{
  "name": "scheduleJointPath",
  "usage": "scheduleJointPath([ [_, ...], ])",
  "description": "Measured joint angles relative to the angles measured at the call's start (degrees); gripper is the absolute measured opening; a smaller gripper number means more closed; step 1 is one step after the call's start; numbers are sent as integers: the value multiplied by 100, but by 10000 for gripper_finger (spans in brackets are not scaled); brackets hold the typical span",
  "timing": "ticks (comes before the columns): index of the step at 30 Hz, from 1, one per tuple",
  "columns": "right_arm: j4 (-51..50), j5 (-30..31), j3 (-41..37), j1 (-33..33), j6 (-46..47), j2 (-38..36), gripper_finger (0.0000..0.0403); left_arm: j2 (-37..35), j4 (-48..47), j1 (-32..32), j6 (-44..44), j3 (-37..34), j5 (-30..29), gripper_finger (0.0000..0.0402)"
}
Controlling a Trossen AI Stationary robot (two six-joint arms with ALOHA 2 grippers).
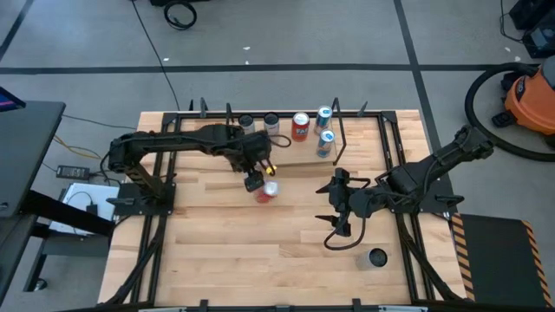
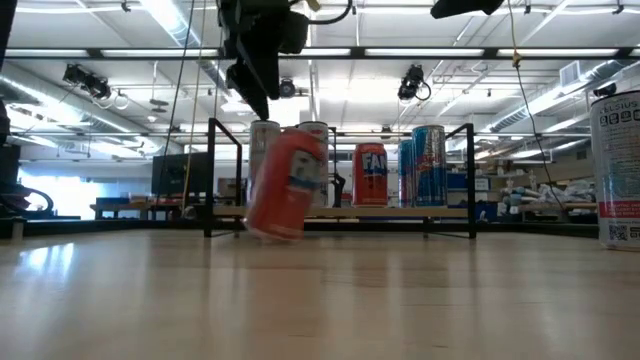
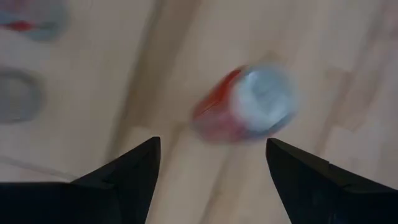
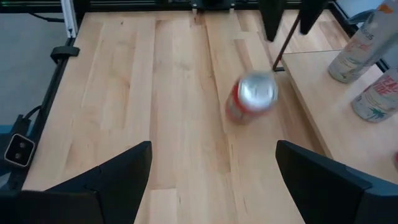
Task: Place canned beverage on shelf
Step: Put the orange soda can aligned with the other orange soda can on the shelf
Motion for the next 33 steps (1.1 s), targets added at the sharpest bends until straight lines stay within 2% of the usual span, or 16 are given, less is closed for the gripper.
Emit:
scheduleJointPath([
  [8,-27,-4,0,-42,15,0,352,8,-224,305,77,142,-116,290],
  [19,-85,-29,0,-129,165,51,352,74,-319,93,315,131,-119,290],
  [29,-165,-34,0,-184,799,936,352,76,-395,-129,374,131,-107,290],
  [33,-183,196,-2,-184,1527,1175,352,76,-360,-239,659,131,-97,290],
])
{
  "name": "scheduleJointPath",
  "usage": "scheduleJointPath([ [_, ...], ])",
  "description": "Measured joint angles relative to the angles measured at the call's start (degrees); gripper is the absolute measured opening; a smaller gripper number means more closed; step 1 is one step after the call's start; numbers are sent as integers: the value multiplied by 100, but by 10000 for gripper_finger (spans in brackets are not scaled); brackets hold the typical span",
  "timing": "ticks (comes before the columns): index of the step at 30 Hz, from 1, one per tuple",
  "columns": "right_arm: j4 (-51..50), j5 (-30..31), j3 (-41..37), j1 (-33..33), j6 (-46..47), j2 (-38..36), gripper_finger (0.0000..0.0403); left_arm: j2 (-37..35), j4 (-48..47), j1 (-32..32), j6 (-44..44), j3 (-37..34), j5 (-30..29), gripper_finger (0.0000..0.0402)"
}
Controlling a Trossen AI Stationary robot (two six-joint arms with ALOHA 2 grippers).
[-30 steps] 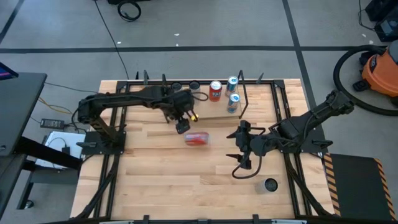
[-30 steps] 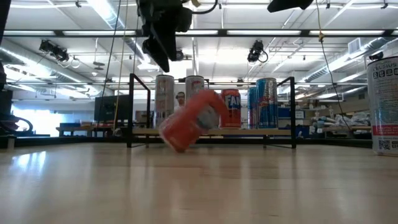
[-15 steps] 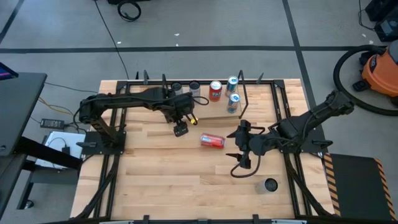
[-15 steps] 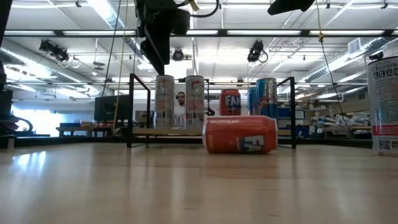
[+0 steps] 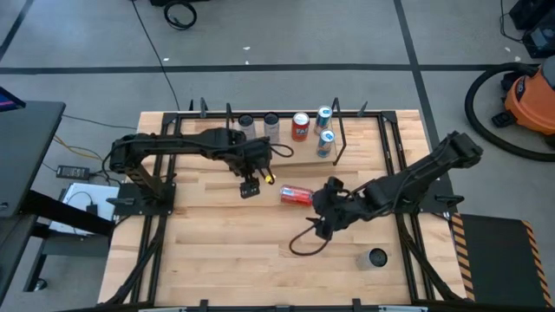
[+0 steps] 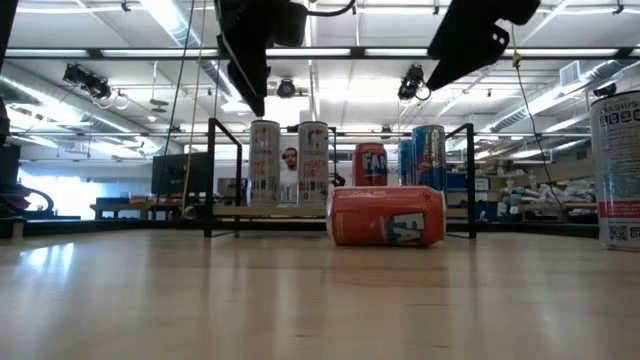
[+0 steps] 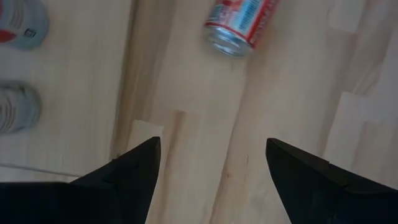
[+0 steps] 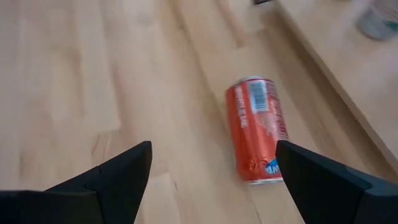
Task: Place canned beverage on shelf
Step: Put the orange soda can aligned with the other orange soda can on the shelf
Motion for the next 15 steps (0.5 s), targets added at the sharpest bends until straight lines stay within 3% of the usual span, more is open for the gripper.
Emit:
scheduleJointPath([
  [9,-831,708,4,-51,934,91,352,0,68,-63,258,0,-2,290],
  [15,-914,676,-104,-231,900,503,352,-1,-102,-85,461,-2,-7,290],
])
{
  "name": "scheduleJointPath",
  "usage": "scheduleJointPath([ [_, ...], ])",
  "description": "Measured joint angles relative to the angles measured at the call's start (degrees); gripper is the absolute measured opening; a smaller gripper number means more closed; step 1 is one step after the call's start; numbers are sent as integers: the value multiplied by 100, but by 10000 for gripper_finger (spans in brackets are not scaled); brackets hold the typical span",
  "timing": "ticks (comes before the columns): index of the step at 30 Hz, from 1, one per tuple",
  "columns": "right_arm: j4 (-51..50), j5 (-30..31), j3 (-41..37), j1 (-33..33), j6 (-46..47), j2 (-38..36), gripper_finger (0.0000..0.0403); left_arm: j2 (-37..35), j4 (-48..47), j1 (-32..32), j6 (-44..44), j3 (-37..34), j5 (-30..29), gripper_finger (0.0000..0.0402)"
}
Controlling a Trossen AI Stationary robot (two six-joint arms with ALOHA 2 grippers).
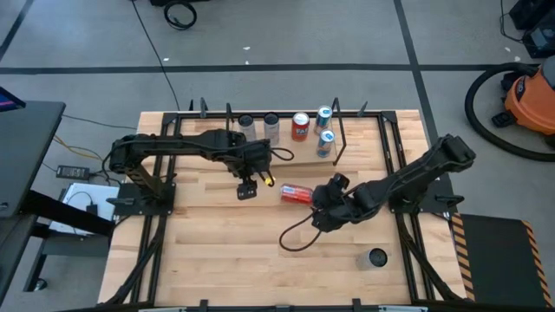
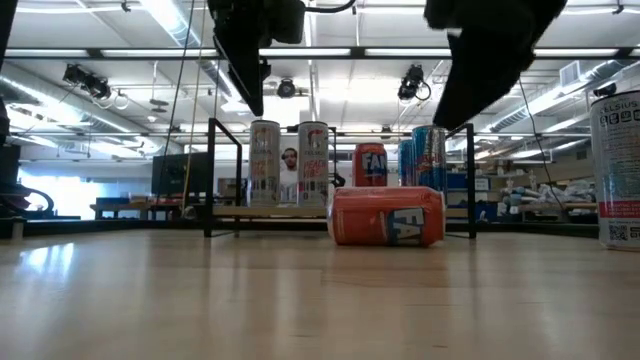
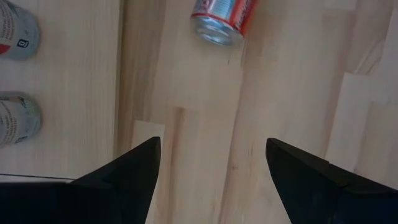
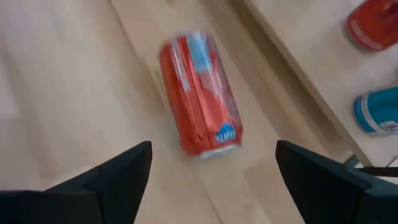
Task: Place canned beverage on shelf
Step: Put the orange soda can aligned with the other orange soda can on the shelf
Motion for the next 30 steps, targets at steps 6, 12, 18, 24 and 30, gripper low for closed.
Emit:
scheduleJointPath([
  [6,120,-4,-115,-252,-348,384,352,1,-22,9,152,0,2,290],
  [12,377,-302,-123,-517,-783,505,352,1,-30,9,159,0,3,290],
  [18,648,-877,-123,-804,-1063,495,352,1,-38,9,155,0,2,290],
  [24,895,-1573,-121,-919,-1185,470,352,1,-65,9,133,0,2,290],
  [30,1043,-2001,-121,-943,-1733,470,360,1,-62,9,140,0,2,290],
])
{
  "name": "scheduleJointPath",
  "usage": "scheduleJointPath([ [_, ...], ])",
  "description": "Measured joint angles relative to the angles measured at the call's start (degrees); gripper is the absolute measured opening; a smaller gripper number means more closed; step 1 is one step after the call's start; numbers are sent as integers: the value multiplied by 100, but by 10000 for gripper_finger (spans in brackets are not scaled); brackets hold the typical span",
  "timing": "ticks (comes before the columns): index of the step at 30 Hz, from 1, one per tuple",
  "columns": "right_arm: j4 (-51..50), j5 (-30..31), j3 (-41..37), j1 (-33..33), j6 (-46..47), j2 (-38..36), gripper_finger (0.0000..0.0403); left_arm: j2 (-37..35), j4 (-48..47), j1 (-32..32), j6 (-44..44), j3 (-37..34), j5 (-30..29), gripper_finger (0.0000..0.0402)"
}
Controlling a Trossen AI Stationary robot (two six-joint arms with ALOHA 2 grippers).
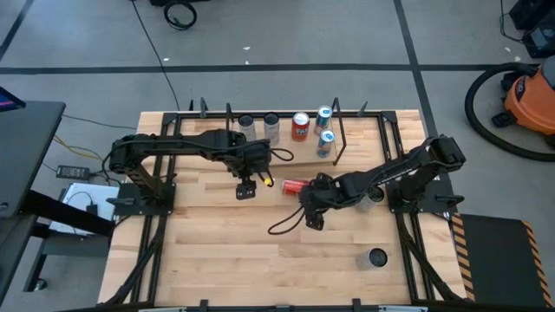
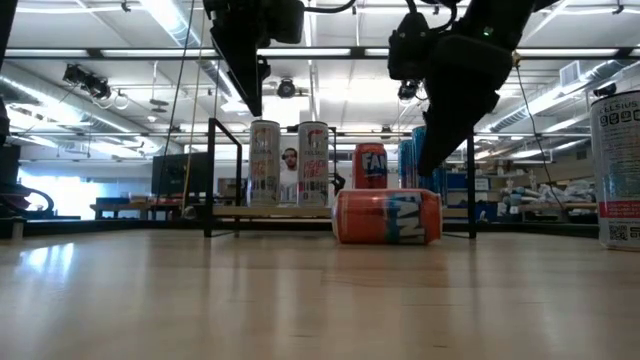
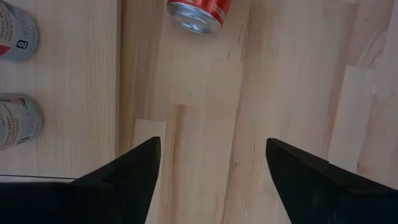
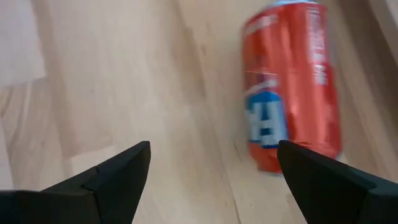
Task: Place canned beverage on shelf
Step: Put the orange soda can aligned with the other orange soda can on the shelf
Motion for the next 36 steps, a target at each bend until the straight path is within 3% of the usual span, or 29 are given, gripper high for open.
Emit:
scheduleJointPath([
  [9,27,395,0,-223,-557,0,389,0,-12,0,15,0,0,290],
  [22,-71,335,-352,-833,-589,0,388,0,-104,-2,13,0,0,290],
  [36,577,431,-608,-1142,-810,-2,387,0,-120,-2,-7,0,1,290],
])
